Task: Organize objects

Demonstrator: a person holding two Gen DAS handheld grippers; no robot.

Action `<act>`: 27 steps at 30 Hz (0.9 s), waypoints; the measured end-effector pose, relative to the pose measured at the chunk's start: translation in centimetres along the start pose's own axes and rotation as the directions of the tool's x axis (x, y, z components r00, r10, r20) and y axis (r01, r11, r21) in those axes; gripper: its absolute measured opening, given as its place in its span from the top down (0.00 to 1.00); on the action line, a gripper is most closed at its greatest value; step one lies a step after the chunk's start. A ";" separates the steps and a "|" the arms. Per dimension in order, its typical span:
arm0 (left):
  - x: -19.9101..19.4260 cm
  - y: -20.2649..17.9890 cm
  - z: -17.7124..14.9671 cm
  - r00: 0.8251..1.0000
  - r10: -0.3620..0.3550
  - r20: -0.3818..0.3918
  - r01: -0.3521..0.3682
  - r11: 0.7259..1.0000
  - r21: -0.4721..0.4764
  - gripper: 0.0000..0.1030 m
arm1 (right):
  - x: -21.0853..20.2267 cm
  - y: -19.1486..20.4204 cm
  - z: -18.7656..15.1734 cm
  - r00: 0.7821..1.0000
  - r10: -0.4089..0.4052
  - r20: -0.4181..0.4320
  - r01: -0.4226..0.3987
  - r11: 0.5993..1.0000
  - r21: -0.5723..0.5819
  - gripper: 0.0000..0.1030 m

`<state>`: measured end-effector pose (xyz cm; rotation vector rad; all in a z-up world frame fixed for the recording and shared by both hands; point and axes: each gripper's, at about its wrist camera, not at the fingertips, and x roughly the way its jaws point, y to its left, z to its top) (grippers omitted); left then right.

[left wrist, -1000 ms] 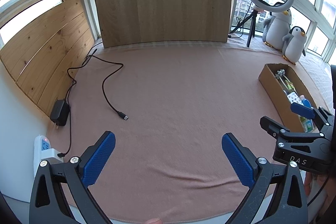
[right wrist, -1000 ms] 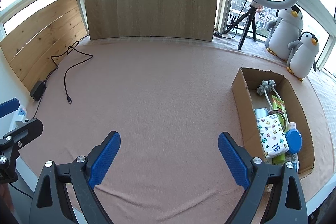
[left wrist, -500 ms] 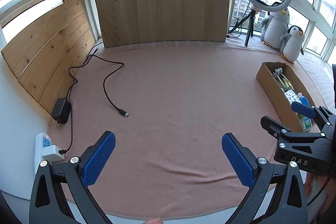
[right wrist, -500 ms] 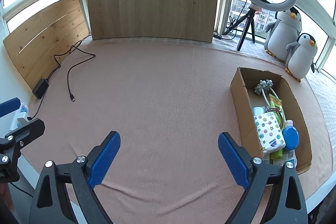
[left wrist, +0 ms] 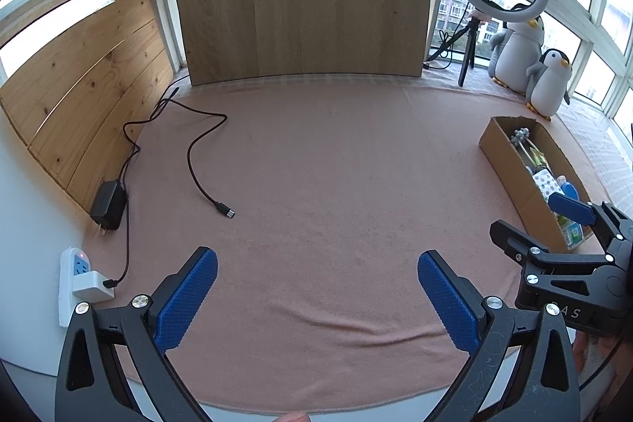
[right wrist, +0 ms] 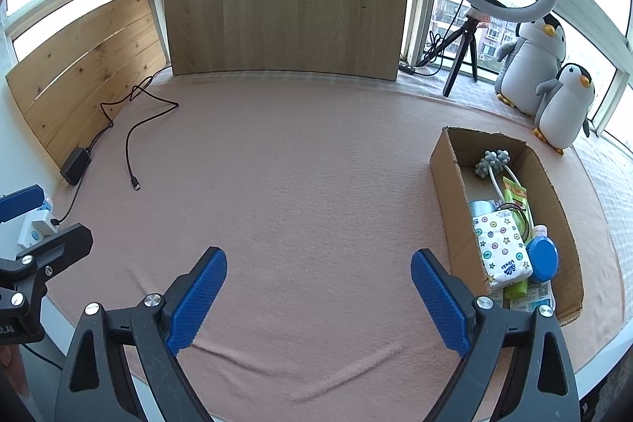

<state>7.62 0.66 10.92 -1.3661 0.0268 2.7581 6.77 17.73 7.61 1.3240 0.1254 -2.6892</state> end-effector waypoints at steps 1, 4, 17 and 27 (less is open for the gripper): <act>0.0 0.1 0.1 1.000 -0.001 0.001 0.001 1.000 -0.003 0.00 | 0.0 0.1 0.1 1.000 0.002 0.001 -0.002 1.000 -0.001 0.11; 0.1 0.3 0.3 1.000 0.002 0.005 -0.002 1.000 -0.011 0.00 | 0.0 0.2 0.2 1.000 0.004 0.003 -0.004 1.000 -0.005 0.11; 2.8 0.7 1.6 1.000 -0.005 -0.021 0.004 1.000 -0.020 0.00 | 2.1 0.2 1.1 1.000 0.007 -0.024 -0.007 1.000 -0.003 0.11; 6.4 0.9 3.0 0.998 0.058 -0.030 -0.058 0.998 0.004 0.00 | 5.1 0.2 2.3 0.998 0.010 -0.067 -0.010 1.000 0.001 0.11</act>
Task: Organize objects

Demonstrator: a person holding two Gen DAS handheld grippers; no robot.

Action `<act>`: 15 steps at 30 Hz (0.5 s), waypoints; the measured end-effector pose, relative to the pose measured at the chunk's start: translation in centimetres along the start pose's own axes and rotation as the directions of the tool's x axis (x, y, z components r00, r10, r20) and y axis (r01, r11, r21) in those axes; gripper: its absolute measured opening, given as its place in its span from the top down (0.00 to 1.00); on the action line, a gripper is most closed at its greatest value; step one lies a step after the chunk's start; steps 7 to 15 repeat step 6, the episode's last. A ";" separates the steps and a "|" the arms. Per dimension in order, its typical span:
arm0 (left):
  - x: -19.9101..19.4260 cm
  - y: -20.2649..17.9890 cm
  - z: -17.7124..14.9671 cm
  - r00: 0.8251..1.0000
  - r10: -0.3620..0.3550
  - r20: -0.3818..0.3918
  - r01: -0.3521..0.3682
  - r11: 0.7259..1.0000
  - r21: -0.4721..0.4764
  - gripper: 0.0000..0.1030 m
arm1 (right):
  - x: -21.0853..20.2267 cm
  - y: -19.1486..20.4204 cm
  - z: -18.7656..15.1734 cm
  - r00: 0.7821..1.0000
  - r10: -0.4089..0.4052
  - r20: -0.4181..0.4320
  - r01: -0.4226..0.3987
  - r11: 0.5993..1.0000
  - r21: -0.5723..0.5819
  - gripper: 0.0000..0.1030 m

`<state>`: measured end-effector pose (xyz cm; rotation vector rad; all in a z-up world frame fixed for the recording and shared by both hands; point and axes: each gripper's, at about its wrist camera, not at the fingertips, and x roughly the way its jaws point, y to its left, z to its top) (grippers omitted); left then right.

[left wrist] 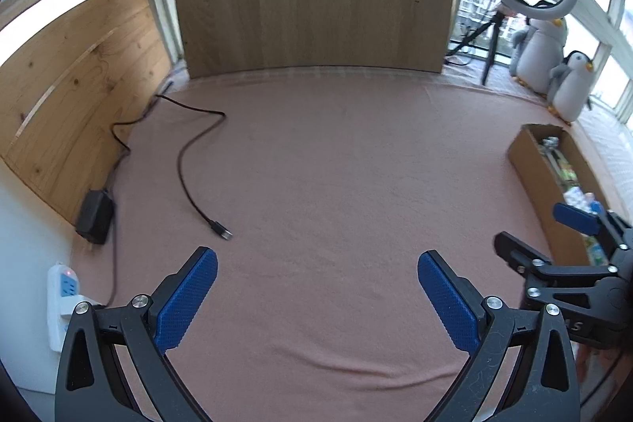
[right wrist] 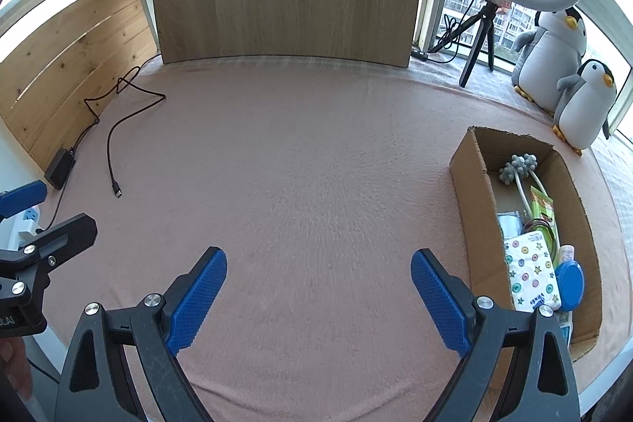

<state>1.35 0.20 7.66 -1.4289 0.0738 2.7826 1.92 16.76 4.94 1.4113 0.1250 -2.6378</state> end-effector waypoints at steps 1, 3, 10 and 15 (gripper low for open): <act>0.3 -0.1 0.1 1.000 0.016 0.001 -0.016 1.000 0.012 0.00 | 0.3 0.0 0.1 1.000 0.000 -0.006 0.000 1.000 0.000 0.11; 1.2 0.0 0.3 1.000 0.024 -0.006 -0.024 1.000 0.013 0.00 | 1.1 0.1 0.2 1.000 0.000 -0.020 0.000 1.000 -0.001 0.11; 2.3 0.2 0.6 1.000 0.004 -0.025 -0.004 1.000 0.000 0.00 | 1.9 0.1 0.4 0.999 0.000 -0.039 -0.001 1.000 -0.002 0.11; 2.3 0.2 0.6 1.000 0.004 -0.025 -0.004 1.000 0.000 0.00 | 1.9 0.1 0.4 0.999 0.000 -0.039 -0.001 1.000 -0.002 0.11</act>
